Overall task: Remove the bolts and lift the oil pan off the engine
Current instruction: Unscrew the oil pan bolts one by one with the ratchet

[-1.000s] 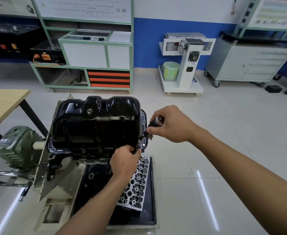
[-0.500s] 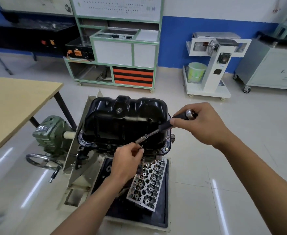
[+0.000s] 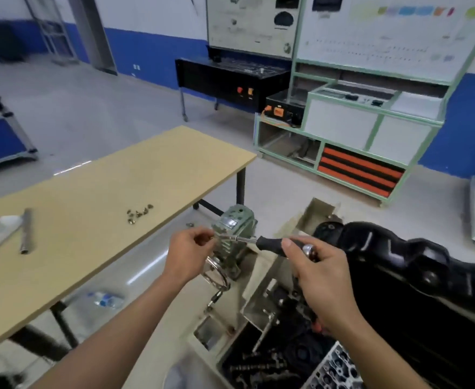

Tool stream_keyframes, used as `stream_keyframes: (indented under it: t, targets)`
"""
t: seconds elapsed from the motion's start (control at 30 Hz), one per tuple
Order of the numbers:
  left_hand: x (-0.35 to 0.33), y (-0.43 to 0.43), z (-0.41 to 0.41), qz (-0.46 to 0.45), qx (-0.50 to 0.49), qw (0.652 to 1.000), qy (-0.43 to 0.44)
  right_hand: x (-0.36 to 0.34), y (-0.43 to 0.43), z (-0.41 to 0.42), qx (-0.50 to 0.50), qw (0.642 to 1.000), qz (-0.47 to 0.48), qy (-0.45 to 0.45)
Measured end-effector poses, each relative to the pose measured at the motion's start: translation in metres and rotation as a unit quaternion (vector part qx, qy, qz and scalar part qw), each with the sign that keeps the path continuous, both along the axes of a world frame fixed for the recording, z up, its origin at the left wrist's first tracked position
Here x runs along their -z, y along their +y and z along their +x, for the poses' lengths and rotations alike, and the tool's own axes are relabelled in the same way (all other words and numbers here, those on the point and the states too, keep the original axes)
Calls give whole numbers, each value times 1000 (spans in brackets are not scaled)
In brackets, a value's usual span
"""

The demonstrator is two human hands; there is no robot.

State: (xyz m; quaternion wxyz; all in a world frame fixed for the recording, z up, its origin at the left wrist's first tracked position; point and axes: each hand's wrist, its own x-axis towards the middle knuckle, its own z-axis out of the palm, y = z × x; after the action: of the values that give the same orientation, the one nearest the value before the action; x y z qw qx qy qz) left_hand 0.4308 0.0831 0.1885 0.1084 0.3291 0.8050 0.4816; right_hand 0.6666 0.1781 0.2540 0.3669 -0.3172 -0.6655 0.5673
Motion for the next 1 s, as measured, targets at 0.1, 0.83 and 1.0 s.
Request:
stream_keyframes:
  t: [0.1,0.83,1.0]
  targets:
    - [27,-10,-82,-21,-50,998,-10,22,-5,-84,-12,999,-34,-4]
    - [200,-11,-372,-261,-128,950,115,127,19,-359,0,985,-152,-80]
    - [128,24,-308,-75,-62,994,49,88,23,-309,6,989,-103,-105]
